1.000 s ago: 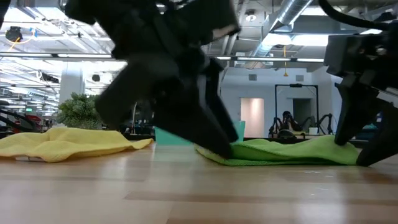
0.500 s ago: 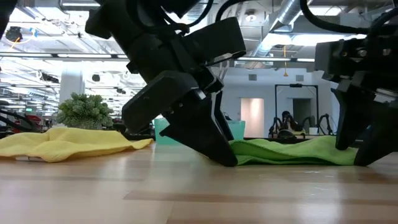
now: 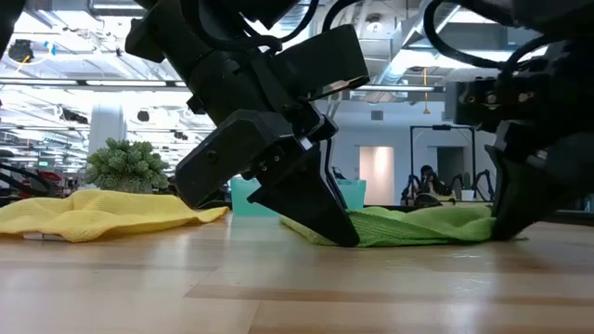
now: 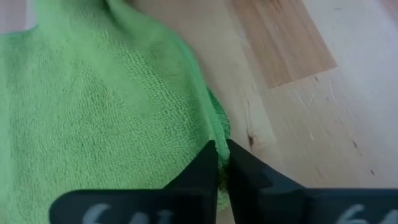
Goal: Roll microfiber towels into tight, uniform cylinder then place into a basket
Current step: Fold the green microfiber cloth
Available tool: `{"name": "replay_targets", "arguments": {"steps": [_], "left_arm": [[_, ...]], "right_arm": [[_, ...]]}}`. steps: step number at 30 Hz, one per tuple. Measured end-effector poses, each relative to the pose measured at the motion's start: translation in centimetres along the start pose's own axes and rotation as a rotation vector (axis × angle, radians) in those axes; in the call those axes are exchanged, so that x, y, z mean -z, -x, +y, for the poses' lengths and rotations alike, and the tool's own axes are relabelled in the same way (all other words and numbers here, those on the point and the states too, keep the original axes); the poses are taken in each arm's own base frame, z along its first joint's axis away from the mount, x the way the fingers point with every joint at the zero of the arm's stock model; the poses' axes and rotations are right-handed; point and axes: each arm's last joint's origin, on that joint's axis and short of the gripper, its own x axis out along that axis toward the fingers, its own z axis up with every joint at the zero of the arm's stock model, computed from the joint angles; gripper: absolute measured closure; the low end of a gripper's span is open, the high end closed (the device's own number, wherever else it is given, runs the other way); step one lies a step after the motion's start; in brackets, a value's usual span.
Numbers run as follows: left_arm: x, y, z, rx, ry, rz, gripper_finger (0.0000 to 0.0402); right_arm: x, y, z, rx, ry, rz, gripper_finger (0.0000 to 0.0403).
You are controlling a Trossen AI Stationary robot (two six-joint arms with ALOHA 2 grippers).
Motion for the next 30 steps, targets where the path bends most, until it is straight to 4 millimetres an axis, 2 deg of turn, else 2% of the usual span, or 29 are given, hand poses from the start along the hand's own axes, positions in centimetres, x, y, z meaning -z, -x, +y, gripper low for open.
{"name": "replay_targets", "arguments": {"steps": [2,9,12,16,25,30], "left_arm": [[0.0,0.0,0.0,0.0,0.0,0.0,0.0387],[-0.1,0.5,-0.1,-0.005,-0.007,0.006,0.0399],[-0.1,1.2,0.0,-0.018,-0.015,0.021,0.0397],[-0.7,2.3,0.0,-0.042,-0.015,-0.004,0.0398],[-0.6,3.0,-1.2,-0.021,-0.025,0.023,0.0399],[-0.7,5.0,-1.5,-0.056,0.034,0.052,0.0399]], "right_arm": [[0.0,-0.1,0.0,0.001,-0.002,-0.001,0.0393],[0.3,0.4,0.6,-0.027,-0.005,0.003,0.0386],[0.2,1.2,1.2,-0.057,-0.013,0.001,0.0397],[-0.3,2.7,2.1,-0.092,-0.007,-0.034,0.0391],[-1.1,5.7,3.8,-0.17,0.0,-0.115,0.0394],[-1.0,6.6,4.3,-0.193,0.01,-0.136,0.0399]]}}
